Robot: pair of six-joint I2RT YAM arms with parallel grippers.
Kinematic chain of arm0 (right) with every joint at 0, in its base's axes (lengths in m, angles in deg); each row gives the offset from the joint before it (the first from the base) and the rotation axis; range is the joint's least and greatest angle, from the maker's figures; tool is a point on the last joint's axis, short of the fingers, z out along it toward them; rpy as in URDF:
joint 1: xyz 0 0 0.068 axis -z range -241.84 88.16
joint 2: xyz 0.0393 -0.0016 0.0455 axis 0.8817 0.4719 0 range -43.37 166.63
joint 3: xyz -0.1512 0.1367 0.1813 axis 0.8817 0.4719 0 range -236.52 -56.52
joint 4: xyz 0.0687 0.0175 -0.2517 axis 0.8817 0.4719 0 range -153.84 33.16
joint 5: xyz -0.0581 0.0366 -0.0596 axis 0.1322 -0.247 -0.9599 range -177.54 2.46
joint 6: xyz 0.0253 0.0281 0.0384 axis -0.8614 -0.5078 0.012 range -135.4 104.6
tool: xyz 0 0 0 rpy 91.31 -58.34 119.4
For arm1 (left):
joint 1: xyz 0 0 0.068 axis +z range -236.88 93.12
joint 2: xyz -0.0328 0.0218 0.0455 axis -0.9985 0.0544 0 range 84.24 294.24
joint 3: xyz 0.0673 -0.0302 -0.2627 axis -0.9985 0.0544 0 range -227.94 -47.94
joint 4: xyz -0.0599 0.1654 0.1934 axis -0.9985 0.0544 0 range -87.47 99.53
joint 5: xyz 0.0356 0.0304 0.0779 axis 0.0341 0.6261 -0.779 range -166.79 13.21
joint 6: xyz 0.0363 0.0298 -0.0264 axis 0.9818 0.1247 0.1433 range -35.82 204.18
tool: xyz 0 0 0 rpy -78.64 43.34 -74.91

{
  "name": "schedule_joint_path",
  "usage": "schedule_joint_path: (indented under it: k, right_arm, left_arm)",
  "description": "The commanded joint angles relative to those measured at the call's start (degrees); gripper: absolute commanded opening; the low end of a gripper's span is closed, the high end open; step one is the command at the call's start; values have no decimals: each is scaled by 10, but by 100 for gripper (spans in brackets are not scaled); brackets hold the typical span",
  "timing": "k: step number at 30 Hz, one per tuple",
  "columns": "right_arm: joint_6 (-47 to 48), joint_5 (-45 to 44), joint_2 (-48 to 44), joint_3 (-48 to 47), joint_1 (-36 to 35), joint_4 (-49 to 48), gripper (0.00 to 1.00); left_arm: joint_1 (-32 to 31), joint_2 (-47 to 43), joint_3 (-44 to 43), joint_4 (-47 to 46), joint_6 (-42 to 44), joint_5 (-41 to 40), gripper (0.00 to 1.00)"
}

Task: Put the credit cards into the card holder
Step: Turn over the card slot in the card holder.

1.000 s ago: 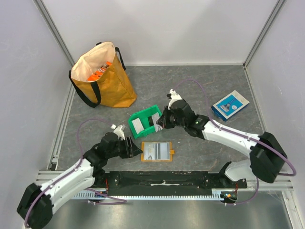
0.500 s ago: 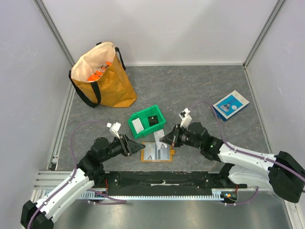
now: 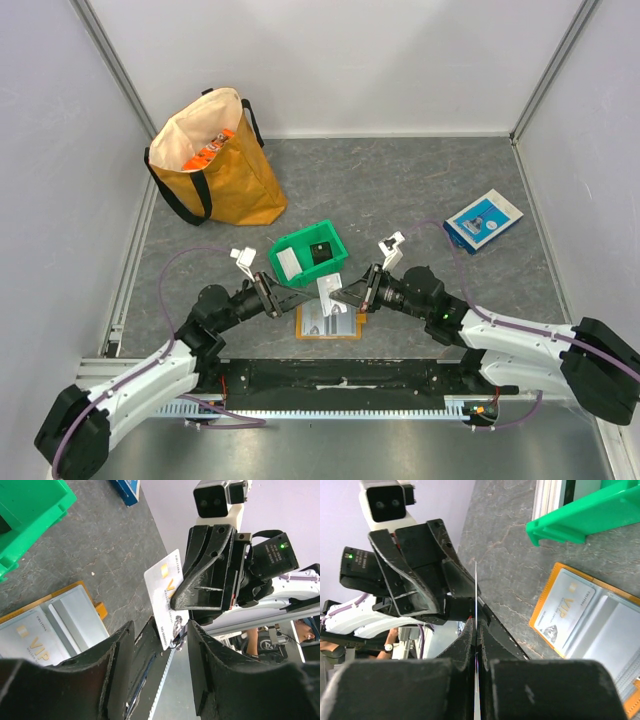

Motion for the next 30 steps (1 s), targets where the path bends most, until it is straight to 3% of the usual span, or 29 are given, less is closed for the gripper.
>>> schedule_joint_path:
  k: [1,10,14,23,29,30]
  right_arm:
    - [-18,8,4,6,-5,-68,0]
    - [-26,9,12,9,-6,-86,0]
    - [-29,12,21,9,-7,-93,0]
    - [-32,23,40,7,-7,-104,0]
    - [-24,20,40,6,-7,-100,1]
    - [-19,17,37,6,-7,-89,6]
  left_arm:
    - [-11,42,44,-91,-16,7,52]
    - [-51,126,29,-156,-10,-2,51]
    - [-59,155,29,-200,-19,-14,40]
    - [-63,185,15,-244,-26,-25,33]
    - [-64,207,14,-257,-29,-19,2]
    - [-65,208,17,-256,-30,-17,2]
